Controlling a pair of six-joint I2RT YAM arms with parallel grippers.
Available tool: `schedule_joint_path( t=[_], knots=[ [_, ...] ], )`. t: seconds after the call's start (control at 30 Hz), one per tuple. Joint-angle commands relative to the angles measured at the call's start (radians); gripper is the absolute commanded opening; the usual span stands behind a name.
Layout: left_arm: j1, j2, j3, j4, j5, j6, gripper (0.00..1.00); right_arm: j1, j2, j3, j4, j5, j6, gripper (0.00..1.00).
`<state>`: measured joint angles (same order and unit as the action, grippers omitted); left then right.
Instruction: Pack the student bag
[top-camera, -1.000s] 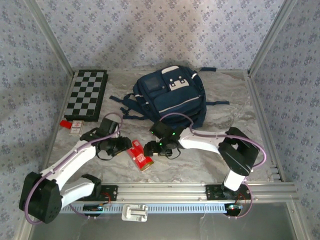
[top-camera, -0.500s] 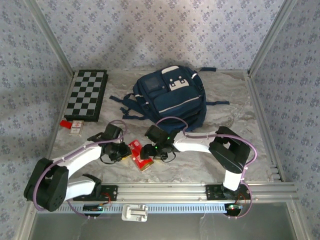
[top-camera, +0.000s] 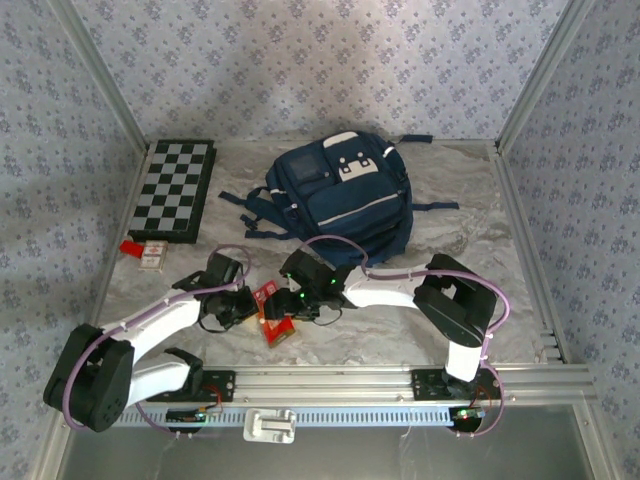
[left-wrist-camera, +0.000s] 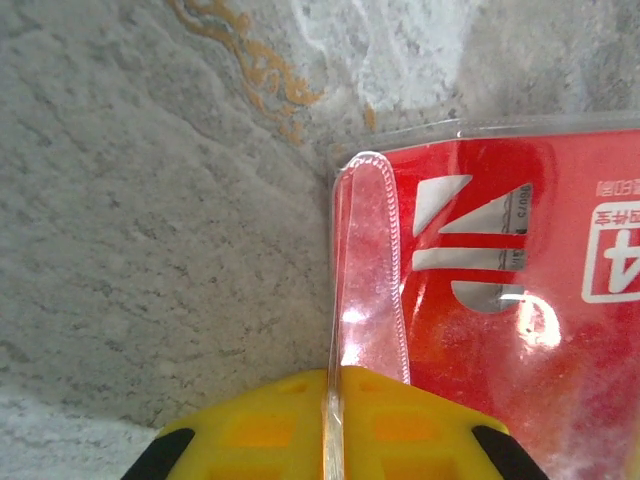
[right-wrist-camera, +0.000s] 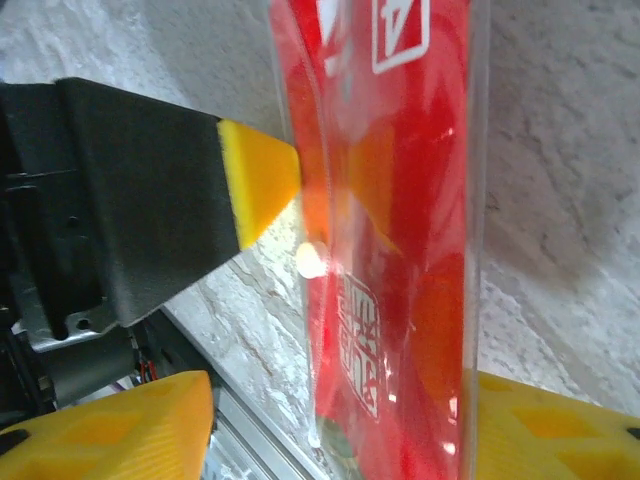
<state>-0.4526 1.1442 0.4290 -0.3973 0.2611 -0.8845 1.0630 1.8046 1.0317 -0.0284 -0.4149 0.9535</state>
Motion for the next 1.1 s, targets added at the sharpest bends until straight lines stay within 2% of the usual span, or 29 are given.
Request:
schedule_joint_path(
  t=[0.0,0.13,0.33,0.47,0.57,0.77,0.9,1.07],
  knots=[
    [-0.004,0.005,-0.021,0.010,-0.035,-0.011,0.11,0.000,-0.028,-0.027,0.060,-0.035,-0.001,0.56],
    [-0.007,0.009,-0.006,0.027,-0.020,-0.021,0.10,-0.001,0.018,-0.030,0.087,-0.073,0.008,0.40],
    [-0.008,-0.006,0.005,0.010,-0.023,-0.015,0.11,-0.027,-0.018,-0.048,0.073,-0.036,-0.002,0.14],
    [-0.008,-0.036,0.054,-0.039,-0.032,0.009,0.18,-0.057,-0.073,-0.055,0.036,-0.031,-0.023,0.02],
    [-0.006,-0.086,0.123,-0.110,-0.082,0.052,0.31,-0.094,-0.147,-0.055,-0.042,0.005,-0.066,0.00],
    [-0.009,-0.115,0.318,-0.237,-0.207,0.192,0.45,-0.222,-0.364,-0.124,-0.184,0.029,-0.141,0.00],
    [-0.049,-0.091,0.442,-0.173,-0.247,0.335,0.51,-0.359,-0.524,-0.183,-0.267,-0.006,-0.150,0.00],
    [-0.186,0.081,0.606,-0.050,-0.306,0.643,0.61,-0.548,-0.709,-0.197,-0.443,-0.059,-0.200,0.00]
  ],
)
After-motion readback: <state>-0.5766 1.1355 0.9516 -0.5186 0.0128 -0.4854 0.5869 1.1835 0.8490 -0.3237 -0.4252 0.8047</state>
